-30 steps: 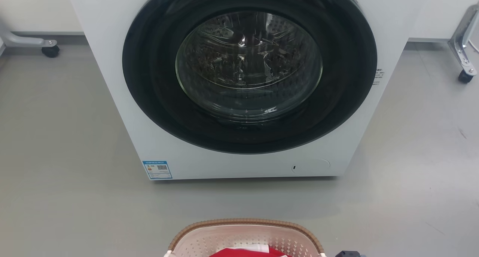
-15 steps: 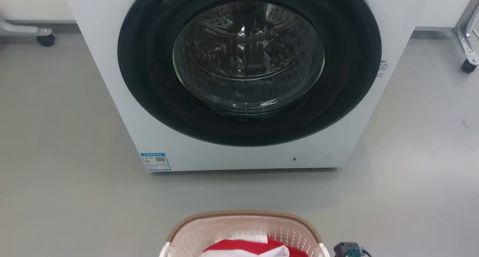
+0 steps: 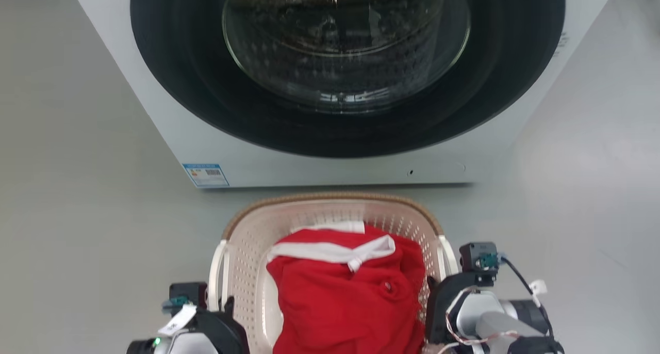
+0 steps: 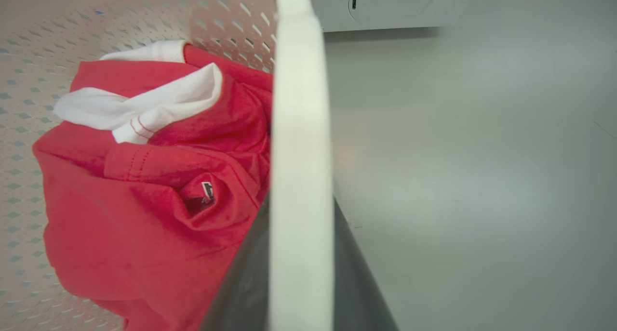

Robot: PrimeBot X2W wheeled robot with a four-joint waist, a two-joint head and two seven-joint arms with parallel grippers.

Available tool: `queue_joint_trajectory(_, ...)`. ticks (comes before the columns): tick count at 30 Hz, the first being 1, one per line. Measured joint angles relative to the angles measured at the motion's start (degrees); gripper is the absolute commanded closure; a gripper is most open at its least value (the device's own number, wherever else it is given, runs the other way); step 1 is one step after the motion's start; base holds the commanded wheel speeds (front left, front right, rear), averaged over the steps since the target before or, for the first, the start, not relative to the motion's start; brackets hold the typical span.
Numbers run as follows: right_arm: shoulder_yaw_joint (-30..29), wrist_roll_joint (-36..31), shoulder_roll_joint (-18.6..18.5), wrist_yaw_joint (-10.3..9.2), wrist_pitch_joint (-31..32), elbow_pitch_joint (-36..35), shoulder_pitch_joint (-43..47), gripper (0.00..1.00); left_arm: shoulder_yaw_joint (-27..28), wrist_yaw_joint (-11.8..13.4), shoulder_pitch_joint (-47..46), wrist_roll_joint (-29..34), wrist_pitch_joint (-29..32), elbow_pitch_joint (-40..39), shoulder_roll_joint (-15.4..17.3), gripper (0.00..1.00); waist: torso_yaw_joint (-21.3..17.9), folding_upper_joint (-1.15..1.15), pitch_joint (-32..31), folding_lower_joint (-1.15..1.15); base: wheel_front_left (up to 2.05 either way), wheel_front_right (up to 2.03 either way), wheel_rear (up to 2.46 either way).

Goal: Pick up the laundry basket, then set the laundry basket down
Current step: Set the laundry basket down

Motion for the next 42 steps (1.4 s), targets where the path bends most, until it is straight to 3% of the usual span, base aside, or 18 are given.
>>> queue_joint_trajectory(24, -0.8, -2.6, -1.2, 2.03, -4.2, 4.2, -14.8, 1.0, 0.6, 1.5, -13.8, 0.5, -1.5, -1.9, -0.4, 1.0, 1.7, 0.0, 19.8, 0.01, 0.0, 0.0, 0.0)
queue_joint_trajectory(42, -1.8, -4.0, -2.2, 2.19, -7.2, 5.9, -25.1, 1.0, 1.1, 2.4, -24.4, 1.5, -2.5, -3.0, -0.5, 1.0, 3.4, 0.01, 34.6, 0.0, 0.0, 0.0, 0.0)
